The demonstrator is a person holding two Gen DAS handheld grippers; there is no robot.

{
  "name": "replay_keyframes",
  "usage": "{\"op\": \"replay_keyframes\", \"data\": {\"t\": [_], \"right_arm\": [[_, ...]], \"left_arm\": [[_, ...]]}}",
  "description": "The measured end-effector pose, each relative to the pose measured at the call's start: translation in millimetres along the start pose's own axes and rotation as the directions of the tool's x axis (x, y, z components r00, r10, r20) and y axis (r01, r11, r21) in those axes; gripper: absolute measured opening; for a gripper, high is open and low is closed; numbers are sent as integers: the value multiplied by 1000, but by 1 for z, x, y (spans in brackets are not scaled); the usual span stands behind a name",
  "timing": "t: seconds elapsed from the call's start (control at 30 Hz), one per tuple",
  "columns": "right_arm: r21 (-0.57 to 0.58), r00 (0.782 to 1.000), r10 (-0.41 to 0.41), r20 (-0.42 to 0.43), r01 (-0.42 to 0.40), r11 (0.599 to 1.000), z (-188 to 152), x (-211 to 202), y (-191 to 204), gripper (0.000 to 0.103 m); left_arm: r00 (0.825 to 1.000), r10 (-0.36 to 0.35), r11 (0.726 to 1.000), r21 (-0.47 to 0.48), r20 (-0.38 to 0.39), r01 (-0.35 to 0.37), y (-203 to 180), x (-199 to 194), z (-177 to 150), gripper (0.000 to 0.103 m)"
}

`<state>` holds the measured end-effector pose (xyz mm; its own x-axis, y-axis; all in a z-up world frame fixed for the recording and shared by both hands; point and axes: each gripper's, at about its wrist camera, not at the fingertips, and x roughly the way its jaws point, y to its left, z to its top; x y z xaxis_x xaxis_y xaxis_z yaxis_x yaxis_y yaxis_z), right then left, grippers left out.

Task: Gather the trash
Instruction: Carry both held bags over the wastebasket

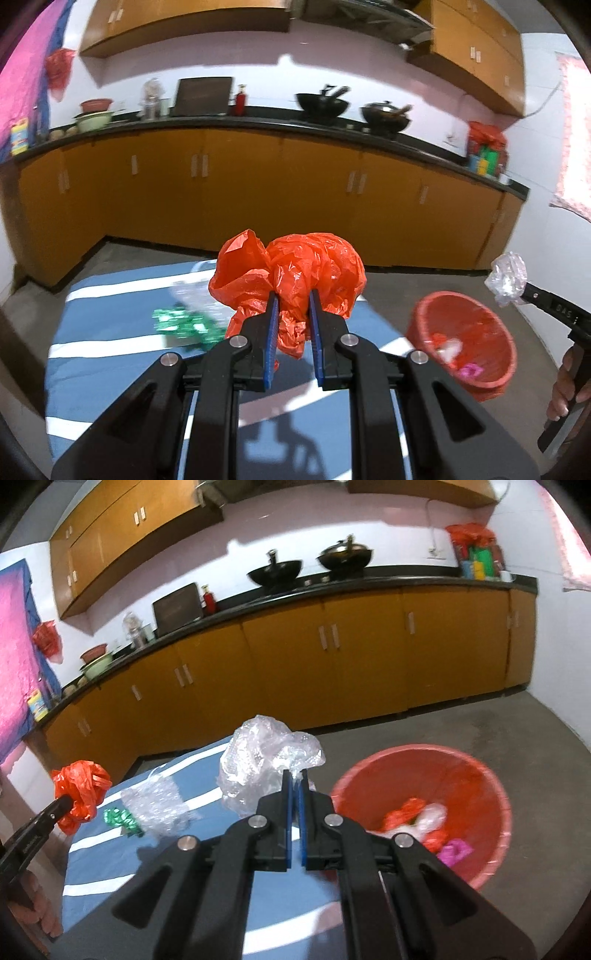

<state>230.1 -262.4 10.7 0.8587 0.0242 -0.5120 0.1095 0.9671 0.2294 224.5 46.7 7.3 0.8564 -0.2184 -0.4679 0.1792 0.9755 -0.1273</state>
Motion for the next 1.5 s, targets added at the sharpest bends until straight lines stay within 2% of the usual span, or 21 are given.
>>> {"op": "replay_keyframes", "data": {"t": [0.17,0.4,0.7,1.17,1.33,1.5], "right_arm": [[28,998,-51,25,51,998,4,-16,-37,4],[61,995,-89,35,87,994,4,-25,-69,4],[79,996,-91,20,89,993,-4,-20,-82,4],[84,995,-94,21,92,992,-4,-20,-80,4],[101,992,-123,23,120,988,-5,-18,-90,4],[133,988,-152,19,148,980,-5,-13,-109,5]], "left_arm": [[998,-64,998,16,-8,64,-36,7,0,16],[994,-106,993,41,-24,107,-63,13,-1,16],[994,-100,993,58,-40,102,-72,14,-7,16],[991,-119,990,64,-57,122,-83,17,-10,16],[986,-152,986,65,-72,156,-101,26,-11,16],[975,-198,975,80,-101,207,-136,45,-13,16]]}}
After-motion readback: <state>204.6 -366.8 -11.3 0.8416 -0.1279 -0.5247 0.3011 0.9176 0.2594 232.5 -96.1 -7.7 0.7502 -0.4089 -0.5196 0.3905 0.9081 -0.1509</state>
